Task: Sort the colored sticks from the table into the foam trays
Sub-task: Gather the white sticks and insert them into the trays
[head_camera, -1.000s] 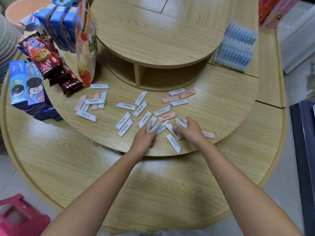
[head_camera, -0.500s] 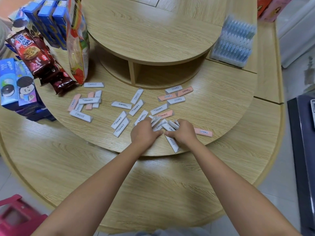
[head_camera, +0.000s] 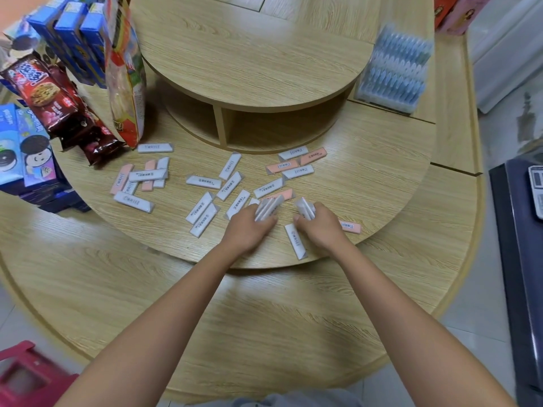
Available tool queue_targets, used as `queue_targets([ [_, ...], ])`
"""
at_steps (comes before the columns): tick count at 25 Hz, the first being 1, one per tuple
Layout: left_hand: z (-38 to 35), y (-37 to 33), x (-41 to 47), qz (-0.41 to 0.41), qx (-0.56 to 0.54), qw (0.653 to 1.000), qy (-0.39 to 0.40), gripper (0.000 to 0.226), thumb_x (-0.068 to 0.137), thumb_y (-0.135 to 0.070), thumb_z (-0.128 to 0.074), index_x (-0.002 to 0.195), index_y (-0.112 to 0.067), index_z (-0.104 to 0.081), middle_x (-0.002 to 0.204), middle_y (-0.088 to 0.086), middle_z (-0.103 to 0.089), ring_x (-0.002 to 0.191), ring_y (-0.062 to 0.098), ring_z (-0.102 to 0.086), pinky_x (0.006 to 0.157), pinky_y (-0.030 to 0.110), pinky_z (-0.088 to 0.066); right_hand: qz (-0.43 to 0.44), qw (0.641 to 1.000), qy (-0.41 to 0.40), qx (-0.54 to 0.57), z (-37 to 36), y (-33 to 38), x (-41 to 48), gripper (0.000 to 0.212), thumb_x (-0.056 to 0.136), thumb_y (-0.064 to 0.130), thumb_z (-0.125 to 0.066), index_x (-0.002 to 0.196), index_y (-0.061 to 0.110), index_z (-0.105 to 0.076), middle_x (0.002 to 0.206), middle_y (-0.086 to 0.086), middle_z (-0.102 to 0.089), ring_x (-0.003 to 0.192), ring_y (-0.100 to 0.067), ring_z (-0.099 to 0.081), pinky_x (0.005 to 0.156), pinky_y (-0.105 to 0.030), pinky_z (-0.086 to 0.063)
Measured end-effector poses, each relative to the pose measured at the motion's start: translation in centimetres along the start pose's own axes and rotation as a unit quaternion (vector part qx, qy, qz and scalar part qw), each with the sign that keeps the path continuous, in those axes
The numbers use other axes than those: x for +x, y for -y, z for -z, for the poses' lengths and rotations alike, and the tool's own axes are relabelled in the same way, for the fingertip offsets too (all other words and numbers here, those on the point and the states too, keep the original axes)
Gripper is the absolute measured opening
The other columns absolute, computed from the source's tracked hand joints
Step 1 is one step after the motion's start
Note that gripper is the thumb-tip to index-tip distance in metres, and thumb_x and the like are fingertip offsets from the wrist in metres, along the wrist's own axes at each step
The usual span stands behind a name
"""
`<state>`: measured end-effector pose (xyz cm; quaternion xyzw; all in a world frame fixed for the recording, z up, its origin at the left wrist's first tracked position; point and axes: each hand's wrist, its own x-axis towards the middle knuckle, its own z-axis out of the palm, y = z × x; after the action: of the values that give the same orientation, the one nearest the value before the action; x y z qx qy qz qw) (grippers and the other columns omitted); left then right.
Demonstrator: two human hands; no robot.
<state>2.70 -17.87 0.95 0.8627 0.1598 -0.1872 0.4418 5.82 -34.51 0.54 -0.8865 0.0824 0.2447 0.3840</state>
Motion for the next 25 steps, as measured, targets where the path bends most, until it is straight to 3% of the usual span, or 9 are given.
queue_targets([
  [3, 0.4, 0.7, -1.9, 0.001, -0.18, 0.983, 0.03, 0.017, 0.091, -0.031, -0.059, 0.098, -0.015, -0.059, 0.076, 0.0, -0.057, 0.068, 0.014, -0.053, 0.058, 0.024, -0.039, -0.018, 0.999, -0.007, 0.044, 0.2, -0.9, -0.5, 0.014, 0.086, 0.021, -0.057, 0.092, 0.012, -0.048, 0.085, -0.012, -0.059, 0.075, -0.027, -0.057, 0.065, -0.038, -0.048],
  [5, 0.5, 1.3, -2.8, 0.029, -0.309, 0.949, 0.05, 0.008, 0.091, -0.021, -0.06, 0.096, -0.015, -0.059, 0.073, 0.0, -0.056, 0.065, 0.012, -0.052, 0.056, 0.022, -0.041, -0.026, 0.999, -0.017, 0.016, -0.2, -1.2, -1.4, 0.018, 0.085, 0.022, -0.061, 0.093, 0.013, -0.047, 0.081, -0.003, -0.052, 0.074, -0.021, -0.052, 0.057, -0.029, -0.04],
  [7, 0.8, 2.0, -3.4, 0.063, -0.381, 0.921, 0.059, 0.008, 0.089, -0.012, -0.06, 0.097, -0.015, -0.06, 0.073, -0.003, -0.055, 0.063, 0.009, -0.052, 0.057, 0.02, -0.042, -0.033, 0.999, -0.031, 0.002, -0.9, -1.1, -2.5, 0.034, 0.079, 0.03, -0.071, 0.094, 0.012, -0.048, 0.082, 0.0, -0.051, 0.073, -0.016, -0.05, 0.054, -0.026, -0.036],
  [9, 1.3, 2.8, -3.8, 0.096, -0.434, 0.893, 0.067, 0.011, 0.087, -0.006, -0.061, 0.092, -0.015, -0.058, 0.071, -0.003, -0.054, 0.062, 0.007, -0.053, 0.059, 0.02, -0.047, -0.046, 0.998, -0.045, -0.018, -1.9, -0.9, -3.1, 0.047, 0.069, 0.035, -0.08, 0.097, 0.011, -0.051, 0.086, 0.0, -0.054, 0.078, -0.018, -0.054, 0.06, -0.029, -0.043],
  [11, 1.7, 3.4, -4.0, 0.115, -0.461, 0.878, 0.062, 0.012, 0.085, -0.007, -0.064, 0.085, -0.015, -0.055, 0.068, -0.002, -0.051, 0.059, 0.007, -0.051, 0.054, 0.019, -0.05, -0.068, 0.994, -0.054, -0.061, -2.8, -0.6, -3.1, 0.049, 0.066, 0.035, -0.083, 0.098, 0.011, -0.053, 0.088, -0.001, -0.057, 0.081, -0.021, -0.057, 0.063, -0.03, -0.042],
  [15, 2.7, 4.4, -4.3, 0.136, -0.405, 0.904, -0.009, 0.025, 0.079, -0.026, -0.074, 0.078, -0.016, -0.052, 0.061, -0.003, -0.042, 0.053, 0.009, -0.041, 0.051, 0.02, -0.046, -0.087, 0.991, -0.046, -0.096, -3.3, 0.1, -2.8, 0.038, 0.069, 0.029, -0.081, 0.094, 0.011, -0.057, 0.09, -0.005, -0.062, 0.082, -0.023, -0.059, 0.063, -0.029, -0.042],
  [18, 3.9, 5.2, -4.0, 0.122, -0.323, 0.936, -0.076, 0.028, 0.083, -0.032, -0.069, 0.074, -0.014, -0.051, 0.063, -0.001, -0.043, 0.053, 0.012, -0.041, 0.043, 0.016, -0.038, -0.095, 0.993, -0.026, -0.067, -3.6, 0.6, -2.5, 0.031, 0.069, 0.031, -0.077, 0.084, 0.013, -0.057, 0.084, -0.006, -0.064, 0.078, -0.024, -0.062, 0.063, -0.033, -0.048],
  [22, 6.6, 6.3, -2.2, 0.095, -0.12, 0.968, -0.2, 0.03, 0.088, -0.039, -0.061, 0.08, -0.011, -0.051, 0.069, -0.001, -0.049, 0.064, 0.017, -0.047, 0.052, 0.029, -0.032, -0.09, 0.995, -0.039, 0.018, -4.1, 2.9, -1.8, 0.017, 0.073, 0.026, -0.067, 0.077, 0.01, -0.06, 0.072, -0.006, -0.062, 0.064, -0.023, -0.059, 0.054, -0.029, -0.043],
  [25, 8.2, 7.0, -0.3, 0.092, -0.076, 0.967, -0.225, 0.031, 0.087, -0.038, -0.062, 0.087, -0.008, -0.052, 0.076, 0.002, -0.053, 0.079, 0.025, -0.055, 0.063, 0.032, -0.038, -0.081, 0.988, -0.038, 0.123, -5.2, 4.8, -1.0, 0.005, 0.071, 0.01, -0.059, 0.068, 0.006, -0.062, 0.063, -0.013, -0.061, 0.055, -0.024, -0.055, 0.05, -0.03, -0.043],
])
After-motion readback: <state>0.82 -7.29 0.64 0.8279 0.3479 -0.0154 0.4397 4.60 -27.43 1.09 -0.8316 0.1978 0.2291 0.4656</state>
